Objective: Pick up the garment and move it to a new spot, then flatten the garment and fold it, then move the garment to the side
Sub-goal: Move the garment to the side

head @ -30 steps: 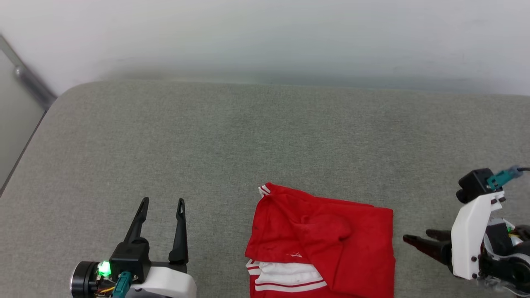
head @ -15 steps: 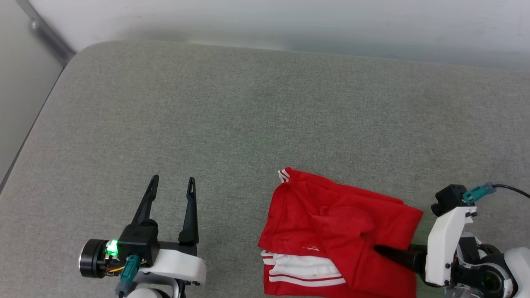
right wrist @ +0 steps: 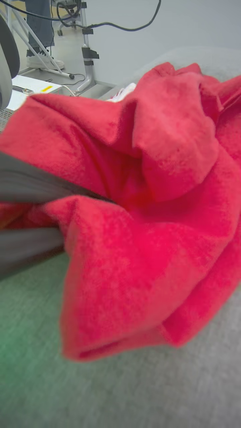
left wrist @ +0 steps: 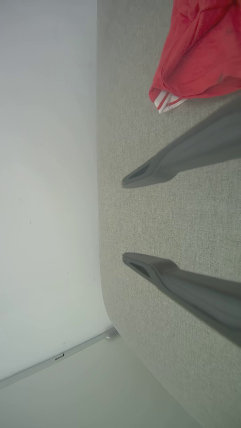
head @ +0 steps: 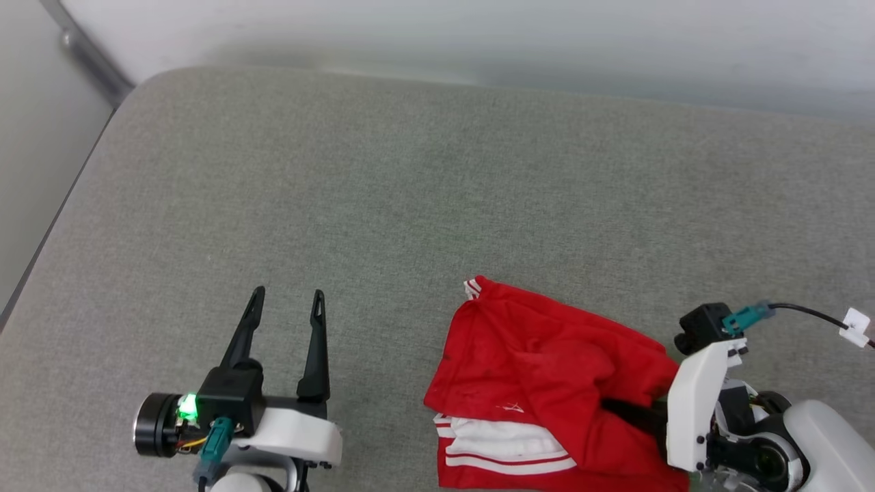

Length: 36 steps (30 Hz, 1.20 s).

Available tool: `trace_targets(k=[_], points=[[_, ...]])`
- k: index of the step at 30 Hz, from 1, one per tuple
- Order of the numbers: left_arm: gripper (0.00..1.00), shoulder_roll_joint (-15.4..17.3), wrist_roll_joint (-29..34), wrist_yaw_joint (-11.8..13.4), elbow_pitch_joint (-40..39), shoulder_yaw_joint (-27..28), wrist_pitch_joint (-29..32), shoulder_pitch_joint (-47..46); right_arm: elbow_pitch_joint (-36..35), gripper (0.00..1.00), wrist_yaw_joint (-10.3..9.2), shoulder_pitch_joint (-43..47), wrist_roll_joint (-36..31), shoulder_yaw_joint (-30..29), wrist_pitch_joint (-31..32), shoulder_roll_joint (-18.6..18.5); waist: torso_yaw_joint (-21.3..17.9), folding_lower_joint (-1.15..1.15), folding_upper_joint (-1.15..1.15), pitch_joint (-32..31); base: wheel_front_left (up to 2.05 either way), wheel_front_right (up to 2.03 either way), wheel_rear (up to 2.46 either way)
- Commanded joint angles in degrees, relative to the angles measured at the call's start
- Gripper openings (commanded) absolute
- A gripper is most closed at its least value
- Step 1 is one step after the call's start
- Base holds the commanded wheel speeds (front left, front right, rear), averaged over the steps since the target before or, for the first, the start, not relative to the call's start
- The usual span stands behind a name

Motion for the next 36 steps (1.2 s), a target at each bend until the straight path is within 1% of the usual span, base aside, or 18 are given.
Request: trace_targets(k=[1, 4, 7, 10, 16, 20, 25, 30, 36], points=[[1.0, 0.0, 0.0, 0.1, 0.0, 0.3, -0.1, 0.8, -0.2, 0.0, -0.07, -0.6, 0.2, 0.7, -0.6, -0.2, -0.7, -0.01, 0.0, -1.1, 0.0, 0.0, 0.0], [1.0, -0.1, -0.2, 0.4, 0.0, 0.7, -0.1, 2.0, -2.8, 0.0, -0.05, -3.7, 0.5, 1.9, -2.1, -2.2, -2.5, -0.01, 0.0, -2.9, 0.0, 0.0, 0.0], [1.0, -0.1, -0.6, 0.6, -0.2, 1.2, -0.1, 3.4, -6.0, 0.0, -0.05, -5.8, -0.1, 4.4, -2.1, -4.7, -5.0, -0.01, 0.0, -4.6, 0.0, 0.0, 0.0], [1.0, -0.1, -1.0, 0.8, -0.5, 1.3, -0.1, 4.5, -10.2, 0.0, -0.05, -8.8, -1.5, 7.0, -1.5, -8.4, -8.3, -0.01, 0.0, -5.2, 0.0, 0.0, 0.0], [1.0, -0.2, -1.4, 1.0, -1.2, 1.3, -0.1, 4.1, -16.6, 0.0, -0.05, -13.0, -3.2, 10.5, 0.7, -15.5, -15.2, -0.01, 0.0, -3.9, 0.0, 0.0, 0.0], [1.0, -0.2, -1.0, 0.7, -1.7, 1.5, -0.1, 2.5, -17.8, 0.0, -0.05, -14.5, -4.2, 10.3, 0.9, -19.9, -18.7, -0.01, 0.0, -1.5, 0.0, 0.0, 0.0], [1.0, 0.4, 0.0, -0.1, -2.0, 2.1, -0.1, 0.0, -16.0, 0.0, -0.05, -16.2, -7.6, 9.4, -1.1, -25.5, -21.0, -0.01, 0.0, 2.3, 0.0, 0.0, 0.0], [1.0, 1.1, 0.8, -0.8, -3.1, 2.4, -0.1, -2.4, -9.6, 0.0, -0.06, -18.6, -11.4, 7.2, -3.7, -30.1, -21.1, -0.01, 0.0, 6.7, 0.0, 0.0, 0.0], [1.0, 1.6, 1.3, -1.3, -4.5, 2.7, -0.1, -5.2, 0.8, 0.0, -0.07, -22.1, -15.5, 2.9, -6.0, -32.6, -20.2, -0.01, 0.0, 12.3, 0.0, 0.0, 0.0]])
